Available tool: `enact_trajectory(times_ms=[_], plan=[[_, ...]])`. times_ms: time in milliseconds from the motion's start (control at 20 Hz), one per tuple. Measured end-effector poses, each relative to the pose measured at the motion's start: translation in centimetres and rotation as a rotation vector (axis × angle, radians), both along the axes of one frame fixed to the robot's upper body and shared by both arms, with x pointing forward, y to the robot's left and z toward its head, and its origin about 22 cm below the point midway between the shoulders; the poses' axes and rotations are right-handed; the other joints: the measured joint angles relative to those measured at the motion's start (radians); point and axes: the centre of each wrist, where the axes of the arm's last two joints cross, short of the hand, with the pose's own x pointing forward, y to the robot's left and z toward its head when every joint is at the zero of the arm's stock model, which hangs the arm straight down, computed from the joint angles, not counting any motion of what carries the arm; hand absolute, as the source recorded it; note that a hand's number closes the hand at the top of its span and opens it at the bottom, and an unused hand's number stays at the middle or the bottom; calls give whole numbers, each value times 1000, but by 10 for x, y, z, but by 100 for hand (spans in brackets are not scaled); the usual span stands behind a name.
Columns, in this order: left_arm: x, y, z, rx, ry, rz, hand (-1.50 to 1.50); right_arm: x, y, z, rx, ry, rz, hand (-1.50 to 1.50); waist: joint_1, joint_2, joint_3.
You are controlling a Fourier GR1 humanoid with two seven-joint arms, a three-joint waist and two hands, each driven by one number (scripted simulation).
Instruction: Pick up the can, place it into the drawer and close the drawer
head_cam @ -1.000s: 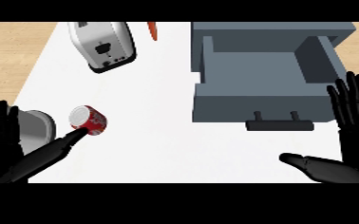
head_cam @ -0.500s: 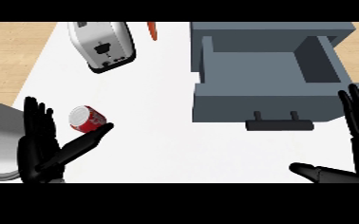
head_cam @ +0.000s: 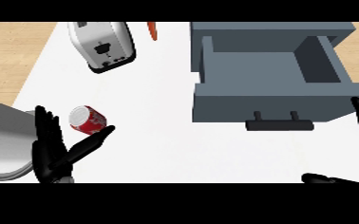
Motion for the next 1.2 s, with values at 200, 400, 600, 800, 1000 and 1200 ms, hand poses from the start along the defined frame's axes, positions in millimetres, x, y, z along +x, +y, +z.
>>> enact_trajectory(times_ms=[200,400,600,800,1000,1200], plan=[[-2,1,-26,-17,15,21,-150,2,0,3,0,3,-1,-150,1,0,-1],[1,6,-44,-25,23,32,-150,-3,-8,7,-1,-3,-5,-150,0,0,0],[-1,13,-67,-31,37,44,-150,-6,-9,10,0,-7,-8,-150,0,0,0],[10,17,-76,-48,42,48,-150,-5,-8,14,-4,-1,-10,-150,0,0,0],[10,29,-92,-55,47,68,-150,-12,-3,19,-13,2,-9,-150,-1,1,0],[16,40,-103,-62,44,80,-150,-14,-6,21,-14,0,-4,-150,-2,1,0]])
